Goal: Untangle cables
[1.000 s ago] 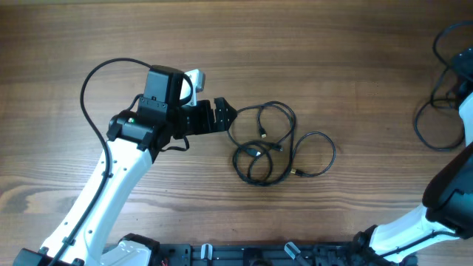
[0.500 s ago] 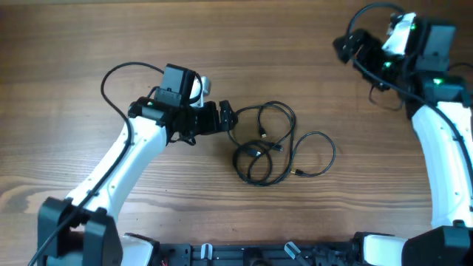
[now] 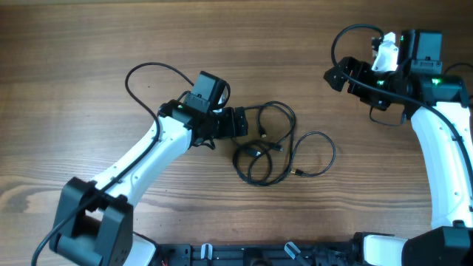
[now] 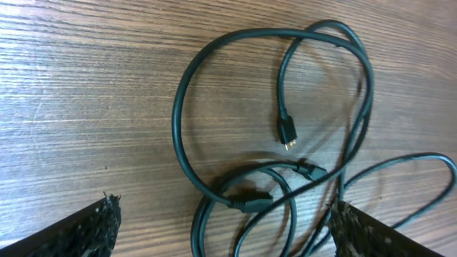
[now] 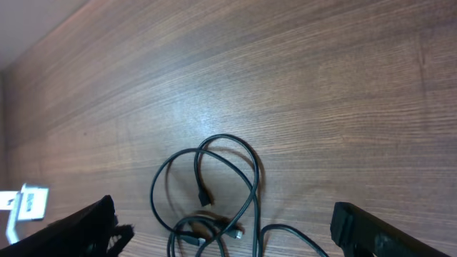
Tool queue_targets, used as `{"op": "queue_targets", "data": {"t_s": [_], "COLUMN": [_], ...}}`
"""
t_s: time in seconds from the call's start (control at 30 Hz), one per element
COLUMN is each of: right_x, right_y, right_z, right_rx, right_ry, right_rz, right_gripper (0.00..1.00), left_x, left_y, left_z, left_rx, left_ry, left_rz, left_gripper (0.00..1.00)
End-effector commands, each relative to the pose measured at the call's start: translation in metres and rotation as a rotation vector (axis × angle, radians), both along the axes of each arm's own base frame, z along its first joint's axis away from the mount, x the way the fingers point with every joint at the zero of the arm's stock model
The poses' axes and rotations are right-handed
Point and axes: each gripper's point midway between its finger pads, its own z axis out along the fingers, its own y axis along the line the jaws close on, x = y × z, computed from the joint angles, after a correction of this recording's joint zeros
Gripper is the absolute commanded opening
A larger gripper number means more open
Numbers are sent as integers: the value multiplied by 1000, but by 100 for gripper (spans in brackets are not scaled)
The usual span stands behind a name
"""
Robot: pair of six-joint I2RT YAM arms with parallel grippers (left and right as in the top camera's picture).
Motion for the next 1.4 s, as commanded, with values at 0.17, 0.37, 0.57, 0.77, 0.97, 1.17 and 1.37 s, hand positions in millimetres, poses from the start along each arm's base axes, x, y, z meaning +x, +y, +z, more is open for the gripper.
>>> {"op": "queue_targets", "data": {"t_s": [0.17, 0.37, 0.57, 0.77, 0.97, 1.17, 1.37], "right_x": [-10, -11, -11, -9, -7, -5, -3], "right_y": [3, 5, 5, 5, 4, 4, 31], "right_z": [-6, -6, -5, -4, -4, -2, 10], "right_rx": [1, 11, 13, 11, 4, 14, 118], "right_ry": [39, 46, 42, 32, 23, 19, -9], "right_rz": [23, 25, 27, 29, 25, 18, 75], "right_gripper": [100, 100, 100, 100, 99, 99, 99], "left_x": [6, 8, 10, 8, 12, 12, 27], "left_y": [-1, -3, -5, -20, -7, -16, -41], "left_z": [-25, -39, -39, -52, -73, -65, 103], "left_rx": [30, 36, 51, 162, 240, 178, -288], "left_ry": [43, 65, 44, -34, -20, -6, -192], "left_rz": [43, 55, 51, 7, 81, 88, -90], "left_gripper": [87, 79, 71, 68, 66, 4, 4]}}
